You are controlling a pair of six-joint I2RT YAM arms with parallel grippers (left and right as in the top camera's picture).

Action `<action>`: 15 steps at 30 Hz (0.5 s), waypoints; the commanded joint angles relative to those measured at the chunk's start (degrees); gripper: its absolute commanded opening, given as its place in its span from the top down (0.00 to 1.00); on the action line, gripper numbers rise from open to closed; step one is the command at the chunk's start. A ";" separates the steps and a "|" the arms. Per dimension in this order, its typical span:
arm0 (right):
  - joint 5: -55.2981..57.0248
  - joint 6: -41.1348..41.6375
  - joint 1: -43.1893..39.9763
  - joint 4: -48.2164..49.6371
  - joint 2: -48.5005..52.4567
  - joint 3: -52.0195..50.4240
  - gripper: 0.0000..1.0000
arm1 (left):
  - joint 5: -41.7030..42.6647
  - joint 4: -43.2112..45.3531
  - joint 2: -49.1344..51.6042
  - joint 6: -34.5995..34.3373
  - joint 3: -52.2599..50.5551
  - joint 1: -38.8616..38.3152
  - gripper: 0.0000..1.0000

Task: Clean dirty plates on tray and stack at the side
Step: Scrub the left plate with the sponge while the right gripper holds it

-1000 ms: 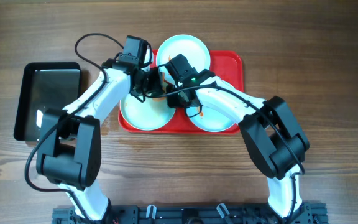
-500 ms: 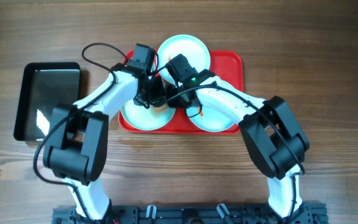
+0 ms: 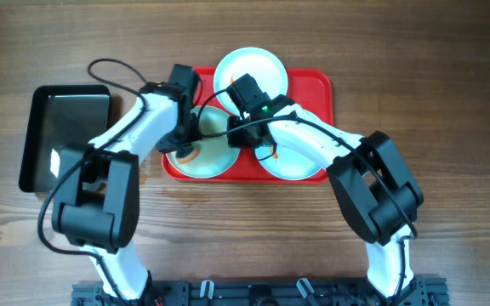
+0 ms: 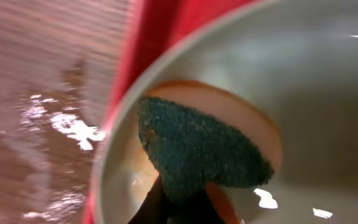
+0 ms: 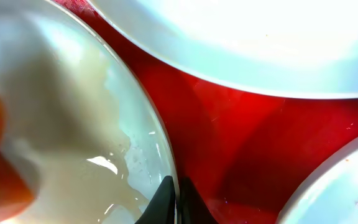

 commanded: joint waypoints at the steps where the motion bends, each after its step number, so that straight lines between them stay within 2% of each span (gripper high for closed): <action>1: 0.57 0.02 0.33 -0.92 1.60 -0.55 0.96 | 2.51 -0.13 -4.15 0.22 -0.79 0.44 0.96; 8: 0.57 0.02 0.33 -0.70 1.60 -0.55 0.96 | 12.28 1.57 -6.73 0.20 -0.92 -1.86 0.96; 15: 0.57 0.07 0.33 -0.66 1.60 -0.55 0.96 | 18.71 12.85 -5.55 -2.34 -6.64 -4.55 0.96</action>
